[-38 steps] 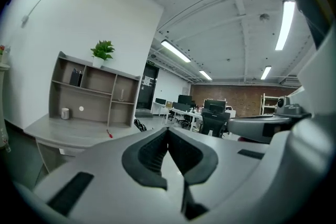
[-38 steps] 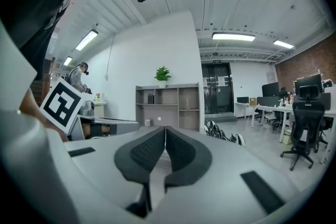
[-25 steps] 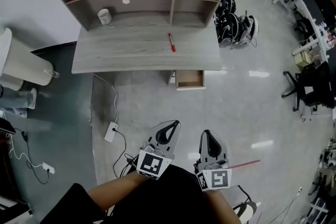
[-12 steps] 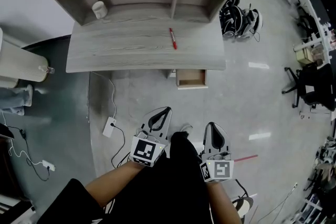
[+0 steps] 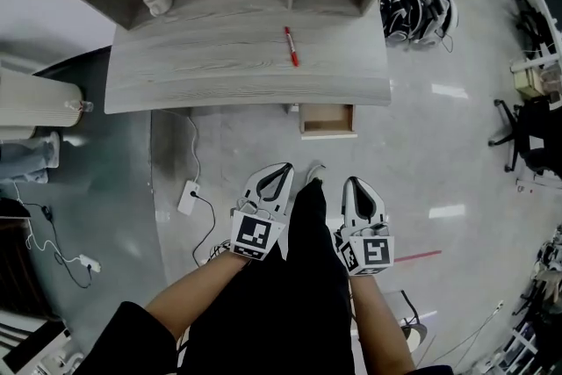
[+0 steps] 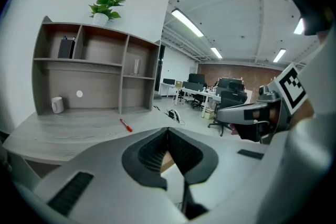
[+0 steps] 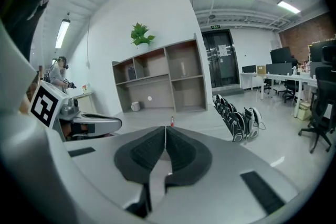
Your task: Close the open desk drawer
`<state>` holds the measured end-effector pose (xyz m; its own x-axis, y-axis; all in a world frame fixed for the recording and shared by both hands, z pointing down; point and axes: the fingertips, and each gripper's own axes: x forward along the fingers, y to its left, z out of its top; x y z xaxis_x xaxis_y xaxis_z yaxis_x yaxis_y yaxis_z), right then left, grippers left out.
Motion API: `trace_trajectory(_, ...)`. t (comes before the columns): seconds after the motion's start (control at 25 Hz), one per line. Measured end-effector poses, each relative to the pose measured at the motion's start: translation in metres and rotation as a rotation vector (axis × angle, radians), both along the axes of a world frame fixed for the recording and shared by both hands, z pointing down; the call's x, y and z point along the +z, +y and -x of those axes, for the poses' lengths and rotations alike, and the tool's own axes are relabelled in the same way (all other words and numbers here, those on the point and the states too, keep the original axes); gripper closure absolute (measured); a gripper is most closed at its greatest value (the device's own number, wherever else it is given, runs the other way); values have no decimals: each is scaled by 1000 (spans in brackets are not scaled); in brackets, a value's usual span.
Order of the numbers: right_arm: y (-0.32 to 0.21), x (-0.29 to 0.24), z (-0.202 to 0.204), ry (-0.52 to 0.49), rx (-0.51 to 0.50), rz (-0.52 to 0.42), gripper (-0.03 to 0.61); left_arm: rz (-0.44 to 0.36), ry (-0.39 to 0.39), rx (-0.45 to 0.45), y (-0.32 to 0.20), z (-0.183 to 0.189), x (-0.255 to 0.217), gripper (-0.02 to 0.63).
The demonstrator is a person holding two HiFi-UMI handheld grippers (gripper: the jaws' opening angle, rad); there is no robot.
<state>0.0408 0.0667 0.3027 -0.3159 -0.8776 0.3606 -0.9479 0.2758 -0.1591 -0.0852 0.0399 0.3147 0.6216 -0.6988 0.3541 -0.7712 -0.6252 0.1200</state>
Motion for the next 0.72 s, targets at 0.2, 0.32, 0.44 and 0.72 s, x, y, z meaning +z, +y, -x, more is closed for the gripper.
trace_trajectory(0.2,-13,45,-18,3,-32,28,561,38,-41,-50,-7,-10,41,600)
trace_trajectory(0.32,-19,69,-34,6,-62,52,560,59,-71,-65,-11,-20,66,600)
trace_trajectory(0.44,-30,91,-51,7,-95,73,560,73,-81,-78,-19,-32,84,600)
trace_trajectory(0.72,-63,151,-91,54,-124,128,560,111,-82,-143,-39,-45,137,581)
